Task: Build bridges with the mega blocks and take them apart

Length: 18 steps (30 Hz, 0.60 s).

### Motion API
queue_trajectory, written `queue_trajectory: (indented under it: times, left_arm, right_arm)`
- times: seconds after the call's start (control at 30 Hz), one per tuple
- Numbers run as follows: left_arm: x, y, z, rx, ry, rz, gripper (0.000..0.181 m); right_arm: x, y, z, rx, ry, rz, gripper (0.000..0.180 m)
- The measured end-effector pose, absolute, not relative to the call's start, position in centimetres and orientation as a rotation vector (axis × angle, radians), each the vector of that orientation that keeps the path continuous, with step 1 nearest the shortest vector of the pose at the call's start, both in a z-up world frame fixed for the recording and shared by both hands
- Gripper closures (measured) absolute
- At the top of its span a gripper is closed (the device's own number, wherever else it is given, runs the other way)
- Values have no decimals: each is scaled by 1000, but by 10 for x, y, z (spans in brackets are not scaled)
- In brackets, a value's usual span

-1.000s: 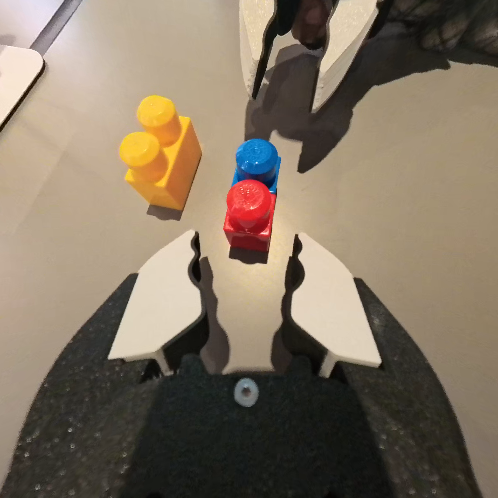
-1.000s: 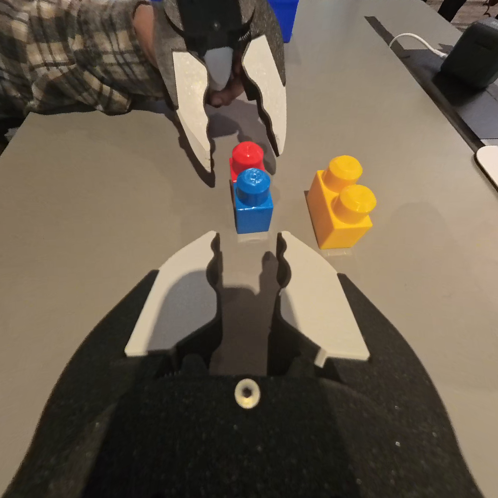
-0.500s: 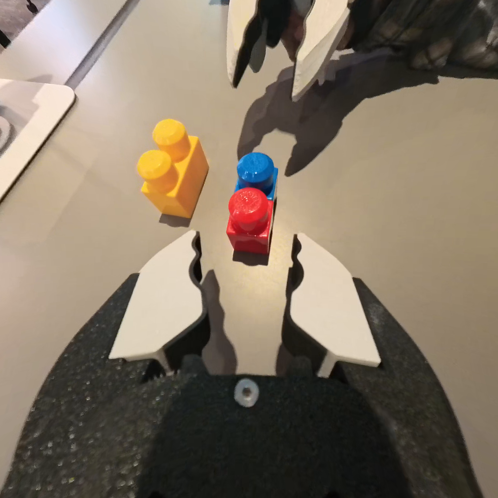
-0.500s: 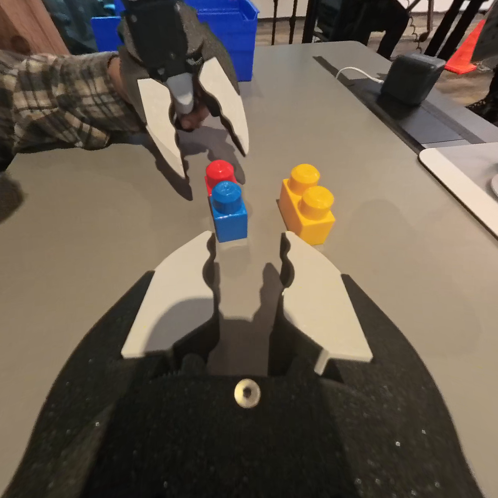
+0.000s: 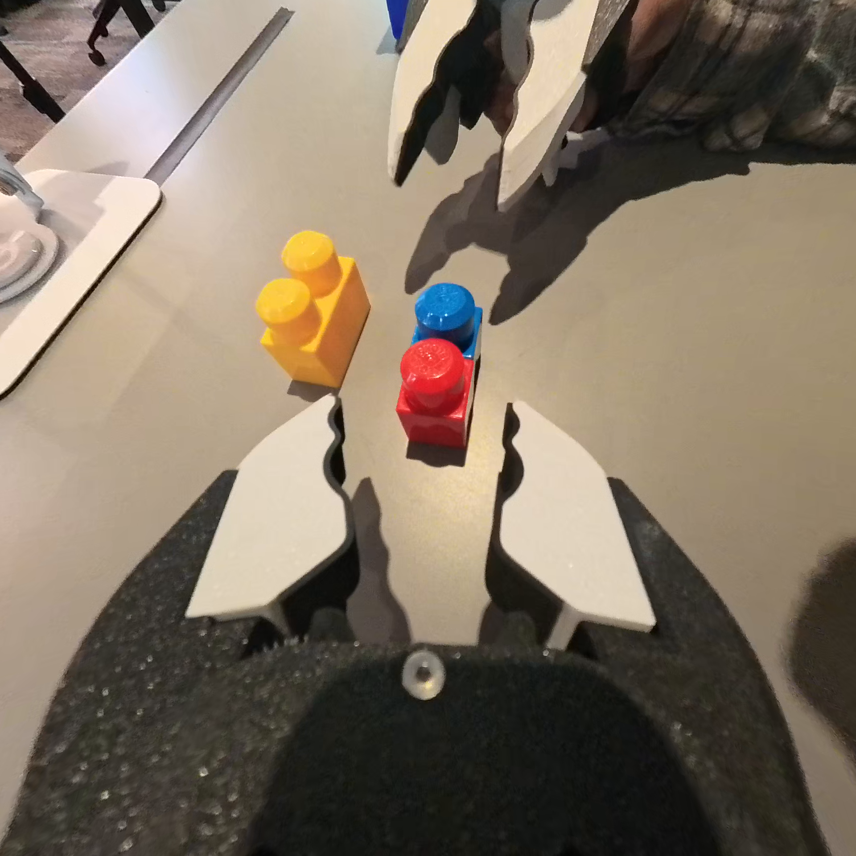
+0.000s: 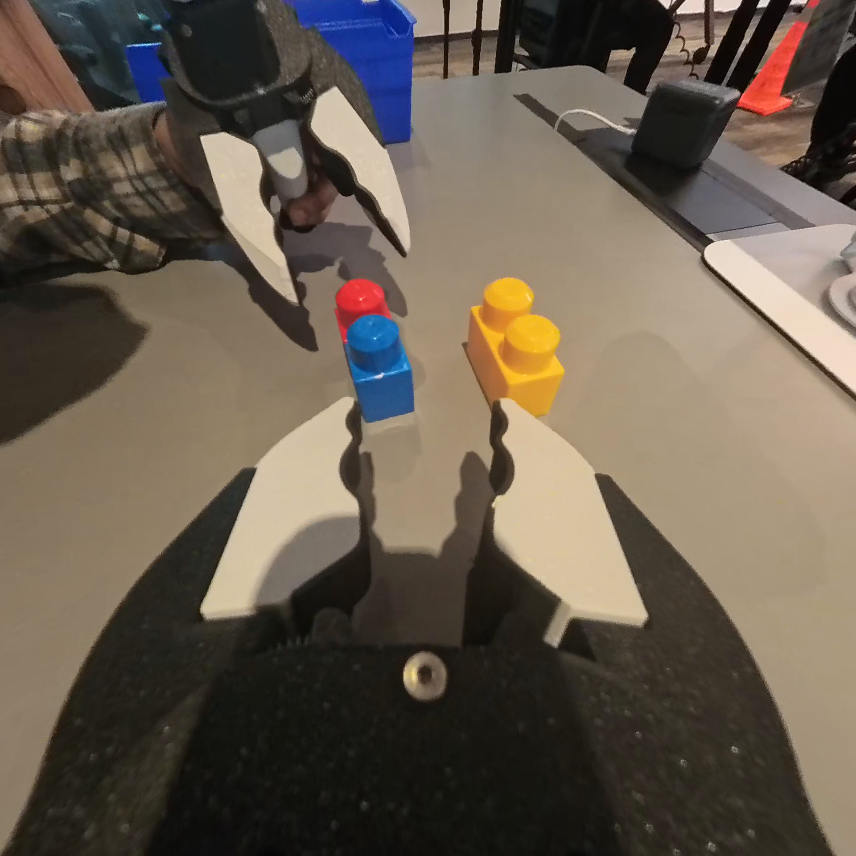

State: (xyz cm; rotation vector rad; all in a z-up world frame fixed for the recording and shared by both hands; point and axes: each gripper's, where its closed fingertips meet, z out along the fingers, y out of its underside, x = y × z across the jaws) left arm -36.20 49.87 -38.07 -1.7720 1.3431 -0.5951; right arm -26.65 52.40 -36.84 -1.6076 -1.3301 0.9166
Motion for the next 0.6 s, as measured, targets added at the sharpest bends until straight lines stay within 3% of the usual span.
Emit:
queue_trajectory:
  times: [0.6]
  left_arm:
    - [-373,502,-356,-1769,1231,-569,109]
  right_arm:
    - [-267,520,-359,-1587,-1345,875,126]
